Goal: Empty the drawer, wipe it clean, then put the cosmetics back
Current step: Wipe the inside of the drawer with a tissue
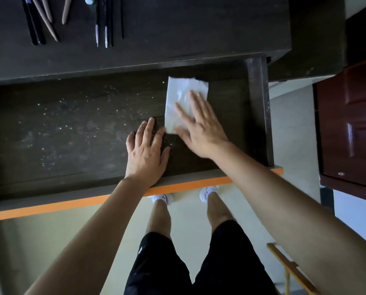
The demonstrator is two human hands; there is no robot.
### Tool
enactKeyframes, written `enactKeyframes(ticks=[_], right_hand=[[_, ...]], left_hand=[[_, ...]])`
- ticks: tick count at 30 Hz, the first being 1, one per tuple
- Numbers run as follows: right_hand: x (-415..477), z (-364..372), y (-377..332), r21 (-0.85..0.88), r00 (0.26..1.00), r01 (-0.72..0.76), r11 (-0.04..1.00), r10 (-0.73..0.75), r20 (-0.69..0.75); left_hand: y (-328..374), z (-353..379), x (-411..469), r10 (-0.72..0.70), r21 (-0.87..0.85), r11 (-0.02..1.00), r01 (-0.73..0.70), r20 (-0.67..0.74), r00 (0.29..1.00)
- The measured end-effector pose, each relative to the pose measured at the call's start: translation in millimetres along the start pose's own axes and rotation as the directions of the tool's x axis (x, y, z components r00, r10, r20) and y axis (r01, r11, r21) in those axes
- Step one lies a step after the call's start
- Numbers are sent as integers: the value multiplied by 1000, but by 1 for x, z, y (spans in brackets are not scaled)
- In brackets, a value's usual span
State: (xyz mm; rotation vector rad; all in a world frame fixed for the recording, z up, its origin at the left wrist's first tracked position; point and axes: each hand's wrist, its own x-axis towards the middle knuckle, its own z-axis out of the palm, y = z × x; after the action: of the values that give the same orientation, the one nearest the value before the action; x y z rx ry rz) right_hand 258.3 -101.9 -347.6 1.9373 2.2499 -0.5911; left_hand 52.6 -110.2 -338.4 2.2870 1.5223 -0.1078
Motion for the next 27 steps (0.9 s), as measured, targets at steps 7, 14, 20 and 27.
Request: enactKeyframes(ticks=[7, 14, 20, 27], right_hand=[[-36, -1, 50, -25, 941, -338, 941, 337, -28], [56, -34, 32, 69, 859, -508, 859, 511, -39], [-1, -20, 27, -57, 995, -41, 998, 46, 85], [-71, -28, 60, -48, 955, -251, 967, 255, 151]], left_hand=[[2, -2, 0, -17, -9, 1000, 17, 13, 1000], [2, 0, 0, -12, -15, 1000, 11, -28, 1000], [2, 0, 0, -6, -27, 1000, 4, -44, 999], [3, -2, -1, -14, -12, 1000, 14, -16, 1000]])
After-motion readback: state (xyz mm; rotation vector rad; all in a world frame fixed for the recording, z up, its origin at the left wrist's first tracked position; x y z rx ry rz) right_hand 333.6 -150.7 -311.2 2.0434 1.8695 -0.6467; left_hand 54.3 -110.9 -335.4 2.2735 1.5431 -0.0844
